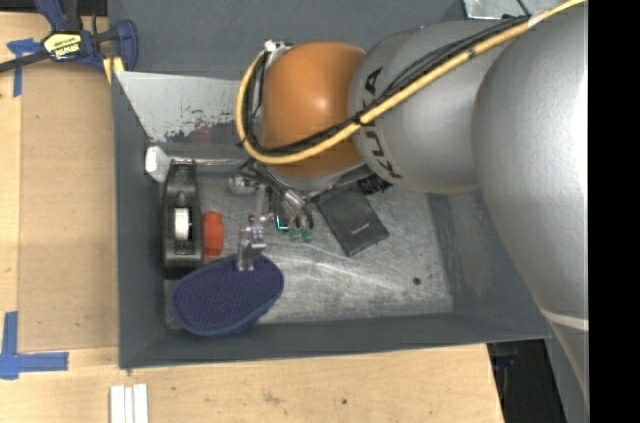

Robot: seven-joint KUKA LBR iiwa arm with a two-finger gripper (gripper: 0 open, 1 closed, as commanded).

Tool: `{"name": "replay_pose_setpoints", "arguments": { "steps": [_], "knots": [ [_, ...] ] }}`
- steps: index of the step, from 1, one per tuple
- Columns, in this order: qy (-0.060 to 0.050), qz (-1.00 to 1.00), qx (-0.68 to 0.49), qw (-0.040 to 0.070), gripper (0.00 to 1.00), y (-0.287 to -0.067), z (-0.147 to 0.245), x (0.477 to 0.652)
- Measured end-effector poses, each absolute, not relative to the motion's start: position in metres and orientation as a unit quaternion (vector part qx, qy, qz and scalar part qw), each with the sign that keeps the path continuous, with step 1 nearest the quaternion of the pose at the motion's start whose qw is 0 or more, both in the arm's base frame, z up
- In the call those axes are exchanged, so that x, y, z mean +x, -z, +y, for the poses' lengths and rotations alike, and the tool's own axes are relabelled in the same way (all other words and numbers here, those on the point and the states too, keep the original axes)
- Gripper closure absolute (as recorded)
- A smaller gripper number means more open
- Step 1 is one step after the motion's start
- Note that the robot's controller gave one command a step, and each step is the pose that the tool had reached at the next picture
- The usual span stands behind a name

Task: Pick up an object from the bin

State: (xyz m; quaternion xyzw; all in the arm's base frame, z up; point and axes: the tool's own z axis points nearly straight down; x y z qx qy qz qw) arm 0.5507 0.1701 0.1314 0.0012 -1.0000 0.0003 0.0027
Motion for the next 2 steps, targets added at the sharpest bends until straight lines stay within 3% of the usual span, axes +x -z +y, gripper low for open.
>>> {"name": "replay_pose_setpoints", "arguments": {
  "steps": [1,2],
  "knots": [
    [-0.004,-0.967,0.255,-0.007,0.00,-0.124,0.191,0.535],
    [-0.010,-0.972,0.235,-0.011,0.00,-0.105,0.201,0.559]
  ]
}}
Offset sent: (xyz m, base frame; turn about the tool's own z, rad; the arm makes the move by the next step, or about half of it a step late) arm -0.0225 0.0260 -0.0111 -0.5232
